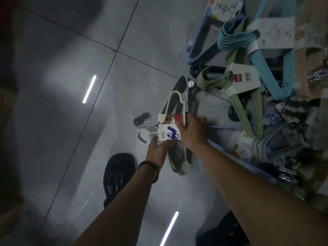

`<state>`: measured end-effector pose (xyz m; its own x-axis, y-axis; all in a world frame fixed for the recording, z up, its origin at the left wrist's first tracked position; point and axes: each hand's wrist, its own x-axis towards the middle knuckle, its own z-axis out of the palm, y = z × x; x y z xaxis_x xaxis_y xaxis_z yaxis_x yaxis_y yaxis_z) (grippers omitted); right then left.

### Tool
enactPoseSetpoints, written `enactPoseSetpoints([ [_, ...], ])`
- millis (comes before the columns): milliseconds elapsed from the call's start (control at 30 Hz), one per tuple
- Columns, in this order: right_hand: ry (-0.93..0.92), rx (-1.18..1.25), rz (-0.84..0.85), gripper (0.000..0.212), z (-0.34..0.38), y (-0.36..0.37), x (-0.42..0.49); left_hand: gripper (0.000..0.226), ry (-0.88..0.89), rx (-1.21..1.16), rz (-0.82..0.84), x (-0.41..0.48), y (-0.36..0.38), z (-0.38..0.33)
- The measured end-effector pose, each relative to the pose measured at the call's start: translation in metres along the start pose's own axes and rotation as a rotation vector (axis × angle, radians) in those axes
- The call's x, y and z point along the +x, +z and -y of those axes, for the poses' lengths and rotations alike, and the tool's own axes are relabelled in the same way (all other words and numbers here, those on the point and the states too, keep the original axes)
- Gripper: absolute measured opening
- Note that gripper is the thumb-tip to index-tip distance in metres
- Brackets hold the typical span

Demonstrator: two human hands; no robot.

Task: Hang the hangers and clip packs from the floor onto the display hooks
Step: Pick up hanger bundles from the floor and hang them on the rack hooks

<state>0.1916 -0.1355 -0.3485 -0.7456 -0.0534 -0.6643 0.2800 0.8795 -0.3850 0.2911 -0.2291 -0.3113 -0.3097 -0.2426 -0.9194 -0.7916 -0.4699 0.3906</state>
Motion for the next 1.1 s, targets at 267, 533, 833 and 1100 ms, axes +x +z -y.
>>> enactPoseSetpoints([
  [267,0.023,-0.099,-0.065,0.061,0.002,0.012,0.008,0.075,-0.012,-0.027,-0.146,0.045,0.018,0.010],
  [533,0.110,0.146,-0.038,0.051,0.024,0.002,0.008,0.071,-0.007,-0.276,-0.126,0.028,0.001,-0.007],
  [833,0.152,0.412,0.072,0.056,0.037,-0.046,-0.056,0.050,0.136,0.228,-0.149,-0.060,-0.034,-0.060],
  [1100,-0.590,-0.481,0.058,0.134,0.138,-0.290,-0.186,0.047,0.426,0.772,0.179,-0.255,-0.040,-0.226],
])
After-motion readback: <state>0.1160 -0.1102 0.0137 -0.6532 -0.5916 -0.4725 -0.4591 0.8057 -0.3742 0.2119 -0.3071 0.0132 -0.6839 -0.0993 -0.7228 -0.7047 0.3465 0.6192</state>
